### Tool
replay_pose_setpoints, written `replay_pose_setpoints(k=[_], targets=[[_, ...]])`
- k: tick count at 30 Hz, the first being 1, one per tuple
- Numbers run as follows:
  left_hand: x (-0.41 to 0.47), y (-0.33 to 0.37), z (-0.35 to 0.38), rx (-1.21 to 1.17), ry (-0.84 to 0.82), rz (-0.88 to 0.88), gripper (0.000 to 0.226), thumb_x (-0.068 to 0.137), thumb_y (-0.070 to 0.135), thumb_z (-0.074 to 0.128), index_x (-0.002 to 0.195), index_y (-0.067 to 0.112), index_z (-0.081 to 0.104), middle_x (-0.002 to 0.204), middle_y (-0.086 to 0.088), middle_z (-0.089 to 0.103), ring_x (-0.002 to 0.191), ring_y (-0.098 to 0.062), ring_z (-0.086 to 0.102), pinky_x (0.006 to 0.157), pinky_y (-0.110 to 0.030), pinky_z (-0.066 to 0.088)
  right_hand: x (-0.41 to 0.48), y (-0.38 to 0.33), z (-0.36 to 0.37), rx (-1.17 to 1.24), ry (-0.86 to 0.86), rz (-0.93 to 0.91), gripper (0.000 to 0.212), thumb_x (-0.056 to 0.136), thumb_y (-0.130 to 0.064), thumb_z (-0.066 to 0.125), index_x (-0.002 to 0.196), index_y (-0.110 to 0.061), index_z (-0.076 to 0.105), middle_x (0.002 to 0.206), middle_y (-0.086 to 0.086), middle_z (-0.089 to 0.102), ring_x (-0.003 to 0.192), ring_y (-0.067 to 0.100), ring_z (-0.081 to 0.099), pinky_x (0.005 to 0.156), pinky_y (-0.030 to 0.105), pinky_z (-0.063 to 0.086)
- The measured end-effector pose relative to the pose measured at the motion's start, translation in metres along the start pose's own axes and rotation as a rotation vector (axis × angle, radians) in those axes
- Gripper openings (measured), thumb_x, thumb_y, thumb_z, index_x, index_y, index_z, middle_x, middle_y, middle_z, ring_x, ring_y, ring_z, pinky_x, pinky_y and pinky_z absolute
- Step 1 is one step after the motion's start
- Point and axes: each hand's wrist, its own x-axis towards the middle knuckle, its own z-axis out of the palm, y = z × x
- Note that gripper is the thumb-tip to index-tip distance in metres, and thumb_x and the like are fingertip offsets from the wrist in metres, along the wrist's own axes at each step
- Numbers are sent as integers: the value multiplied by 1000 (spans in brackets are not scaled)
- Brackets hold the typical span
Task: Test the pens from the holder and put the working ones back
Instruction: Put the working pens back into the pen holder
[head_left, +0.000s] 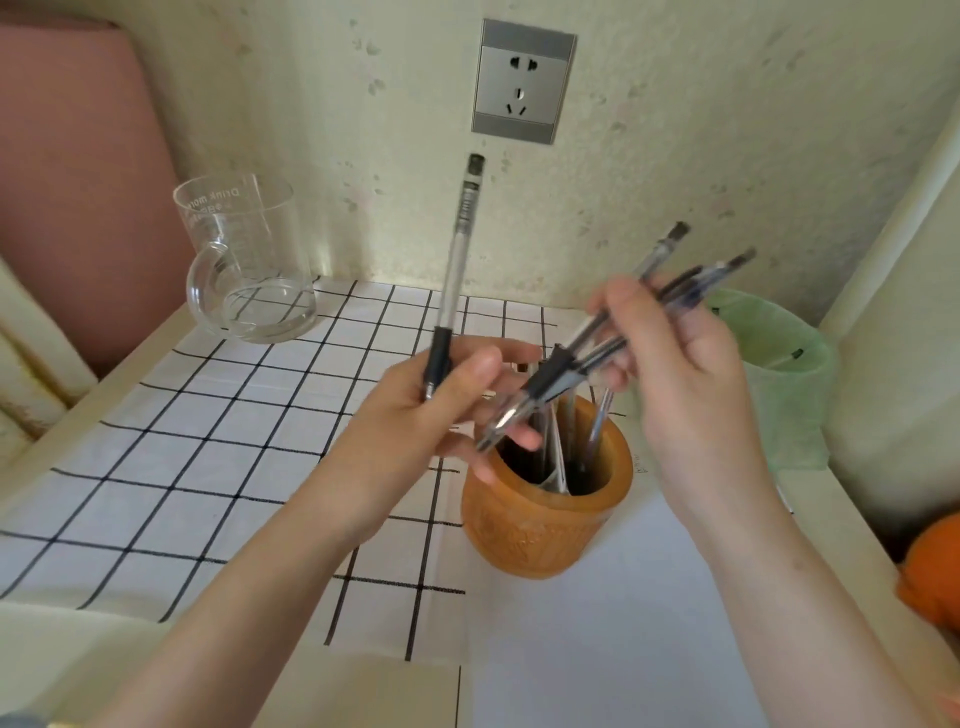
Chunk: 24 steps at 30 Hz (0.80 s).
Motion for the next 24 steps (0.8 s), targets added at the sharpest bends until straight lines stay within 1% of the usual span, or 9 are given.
replay_pose_setpoints(k=[2, 4, 6, 8, 10, 14, 18, 21, 24], targets=[[2, -4, -5, 42, 234, 25, 28, 82, 37, 48, 85, 13, 62, 62, 2, 62, 47, -10, 54, 40, -16, 36, 4, 2, -8, -36, 71, -6, 27, 96, -30, 48, 74, -21, 61, 47, -12, 42, 47, 5, 39, 48, 14, 33], [2, -7, -8, 36, 329, 34, 27, 80, 39, 51, 75, 13, 56, 50, 6, 44, 39, -8, 33, 39, -15, 27, 4, 4, -10, -167, 52, -24, 31, 97, -29, 48, 75, -12, 61, 44, -10, 37, 43, 6, 34, 46, 15, 29], [3, -9, -6, 13, 309, 7, 28, 80, 40, 52, 73, 14, 54, 49, 6, 36, 40, -8, 26, 39, -16, 24, 0, 6, -5, -263, -9, -32, 31, 95, -27, 51, 71, -8, 56, 42, -12, 42, 40, 6, 37, 43, 11, 28], [3, -9, -2, 9, 272, -25, 28, 79, 42, 52, 73, 14, 54, 49, 6, 33, 41, -7, 26, 39, -16, 24, -4, 6, 0, -368, -77, -33, 27, 92, -25, 55, 67, -18, 51, 45, -18, 49, 39, 3, 42, 41, 8, 30], [2, -9, 2, 2, 253, -41, 30, 79, 44, 51, 72, 15, 53, 50, 8, 29, 42, -6, 24, 39, -15, 24, -6, 7, 4, -468, -146, -32, 21, 89, -28, 59, 70, -20, 54, 48, -14, 53, 41, 3, 45, 42, 9, 32], [2, -8, 4, -71, 235, -119, 42, 80, 56, 41, 72, 16, 50, 52, 8, 24, 42, -6, 21, 39, -15, 21, -7, 9, 6, -576, -190, -35, 24, 76, -45, 65, 89, -26, 59, 57, -7, 58, 47, 5, 48, 52, 27, 44], [3, -8, 5, -180, 199, -158, 37, 97, 37, 29, 73, 17, 49, 53, 6, 26, 44, -8, 19, 40, -17, 19, -4, 12, 2, -501, -112, -75, 30, 74, -48, 68, 98, -33, 59, 56, -8, 49, 51, 7, 46, 53, 22, 39], [4, -9, 6, -145, 187, -114, 32, 98, 32, 30, 78, 16, 49, 55, 6, 30, 47, -10, 22, 42, -17, 21, -2, 15, 1, -497, -51, -158, 38, 80, -38, 69, 116, -32, 56, 82, -12, 57, 70, 6, 54, 63, 16, 41], [2, -11, 7, -81, 168, -55, 32, 98, 35, 32, 84, 14, 52, 59, 4, 35, 51, -10, 30, 47, -19, 24, -2, 17, 4, -513, -133, -305, 47, 90, -22, 62, 135, -25, 48, 127, -11, 54, 115, 3, 49, 93, 20, 42]])
